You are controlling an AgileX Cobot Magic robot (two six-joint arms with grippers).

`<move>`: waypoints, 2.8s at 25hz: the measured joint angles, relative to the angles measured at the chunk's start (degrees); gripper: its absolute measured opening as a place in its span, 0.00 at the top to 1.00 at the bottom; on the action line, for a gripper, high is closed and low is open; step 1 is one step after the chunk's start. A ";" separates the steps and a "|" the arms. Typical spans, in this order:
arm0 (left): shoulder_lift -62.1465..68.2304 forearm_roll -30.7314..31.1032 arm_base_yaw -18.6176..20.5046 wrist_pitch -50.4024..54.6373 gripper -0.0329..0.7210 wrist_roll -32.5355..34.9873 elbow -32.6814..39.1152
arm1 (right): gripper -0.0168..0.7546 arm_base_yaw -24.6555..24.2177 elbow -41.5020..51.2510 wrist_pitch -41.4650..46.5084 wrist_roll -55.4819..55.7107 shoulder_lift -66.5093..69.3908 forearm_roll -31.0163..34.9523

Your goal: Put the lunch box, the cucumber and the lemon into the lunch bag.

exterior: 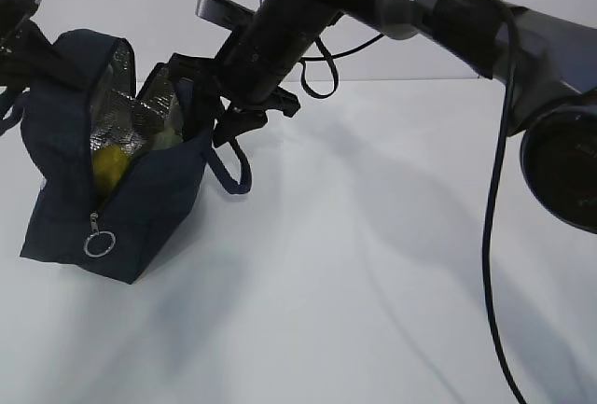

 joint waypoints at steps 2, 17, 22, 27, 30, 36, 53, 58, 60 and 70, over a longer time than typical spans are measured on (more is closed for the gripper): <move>0.00 0.00 0.00 0.00 0.98 0.00 0.00 | 0.67 0.00 0.00 0.00 -0.13 0.00 0.00; 0.00 0.44 -1.12 -0.13 0.98 -1.87 0.00 | 0.98 0.23 -4.50 1.61 -1.61 0.11 -3.87; 0.00 0.35 -5.24 -0.55 0.98 -2.53 0.00 | 0.98 0.23 -5.73 2.20 -1.27 -0.64 -9.67; 0.00 -4.13 -9.01 -0.96 0.98 -2.62 0.00 | 0.98 0.23 -5.73 2.76 -1.08 -3.11 -16.07; 0.00 -8.01 -10.29 -1.32 0.98 -2.62 0.00 | 0.98 0.23 -3.82 2.76 -1.08 -6.34 -20.79; 0.00 -14.31 -12.33 -2.01 0.98 -2.62 0.00 | 0.98 0.23 6.66 2.76 -1.08 -14.98 -29.08; 5.89 -19.75 -18.69 -2.70 0.98 -5.07 0.00 | 0.98 0.11 26.00 2.30 2.68 -25.10 -36.34; 8.09 -20.73 -19.17 -2.60 0.98 -5.07 0.00 | 0.98 0.03 26.61 2.30 2.79 -25.10 -36.47; 8.09 -20.73 -19.17 -2.60 0.97 -5.07 0.00 | 0.98 0.03 26.61 2.19 2.79 -25.10 -36.59; 8.09 -20.04 -19.17 -1.79 0.57 -5.07 0.00 | 0.71 0.03 26.61 1.47 2.79 -25.37 -36.82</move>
